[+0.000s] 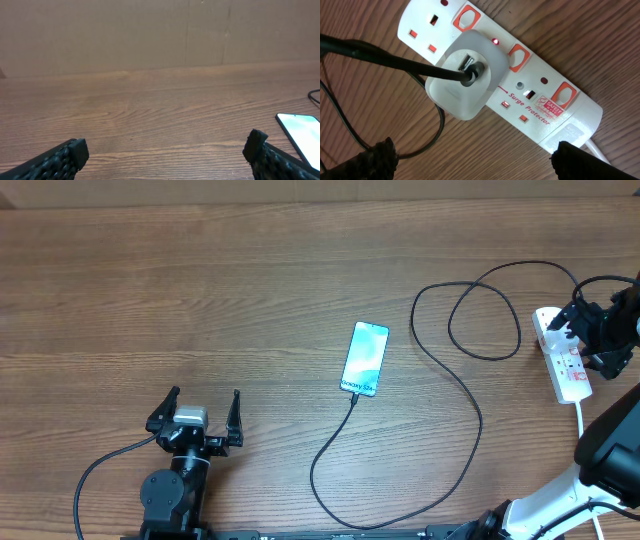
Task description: Plug charger to phone and switch on socket
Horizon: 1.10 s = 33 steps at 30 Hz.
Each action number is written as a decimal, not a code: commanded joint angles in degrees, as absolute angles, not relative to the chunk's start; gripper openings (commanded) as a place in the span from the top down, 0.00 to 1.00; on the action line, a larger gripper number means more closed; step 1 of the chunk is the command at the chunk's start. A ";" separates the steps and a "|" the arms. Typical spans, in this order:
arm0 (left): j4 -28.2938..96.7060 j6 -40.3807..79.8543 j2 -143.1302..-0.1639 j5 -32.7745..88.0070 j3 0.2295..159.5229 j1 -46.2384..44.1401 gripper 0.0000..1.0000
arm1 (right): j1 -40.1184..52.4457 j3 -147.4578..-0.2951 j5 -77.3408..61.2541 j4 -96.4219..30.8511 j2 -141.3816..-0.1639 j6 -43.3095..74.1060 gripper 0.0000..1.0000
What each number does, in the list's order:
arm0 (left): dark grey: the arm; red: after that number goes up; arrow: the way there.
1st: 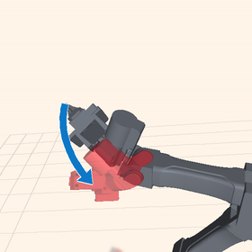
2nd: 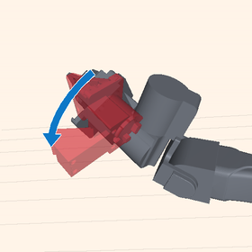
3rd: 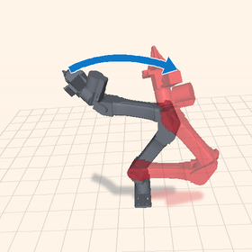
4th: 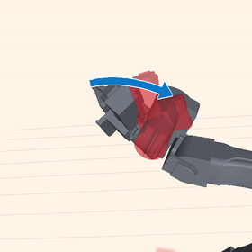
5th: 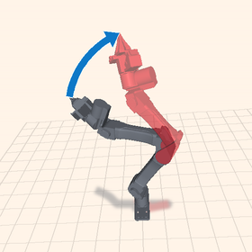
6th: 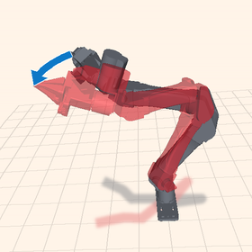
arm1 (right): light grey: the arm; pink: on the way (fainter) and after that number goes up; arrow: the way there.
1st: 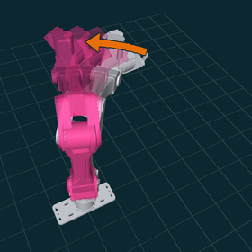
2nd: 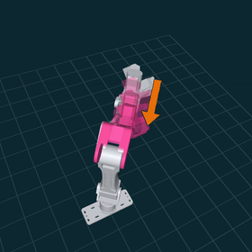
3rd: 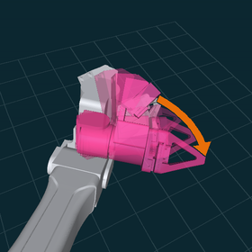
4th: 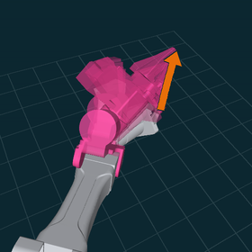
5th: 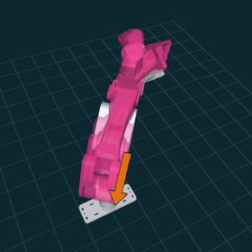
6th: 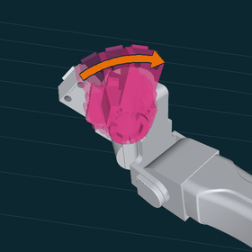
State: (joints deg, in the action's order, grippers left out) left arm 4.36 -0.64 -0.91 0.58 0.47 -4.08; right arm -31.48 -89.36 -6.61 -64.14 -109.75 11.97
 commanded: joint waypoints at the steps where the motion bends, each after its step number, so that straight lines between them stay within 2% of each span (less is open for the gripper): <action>1: 4.47 -1.93 -0.23 -0.23 0.27 -3.75 0.01 | -31.55 -90.72 -6.52 -64.07 -108.31 11.92 0.00; 16: 4.47 -1.93 -0.23 -0.21 0.27 -3.77 0.00 | -29.47 -90.72 -6.50 -64.07 -101.01 11.92 0.00; 33: 4.47 -1.93 -0.23 -0.21 0.27 -3.77 0.00 | -6.76 -90.72 -6.52 -64.10 -89.69 11.92 0.00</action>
State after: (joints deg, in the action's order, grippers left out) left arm 4.36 -0.64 -0.91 0.58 0.47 -4.08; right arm -9.93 -89.36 -6.63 -64.16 -91.92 11.94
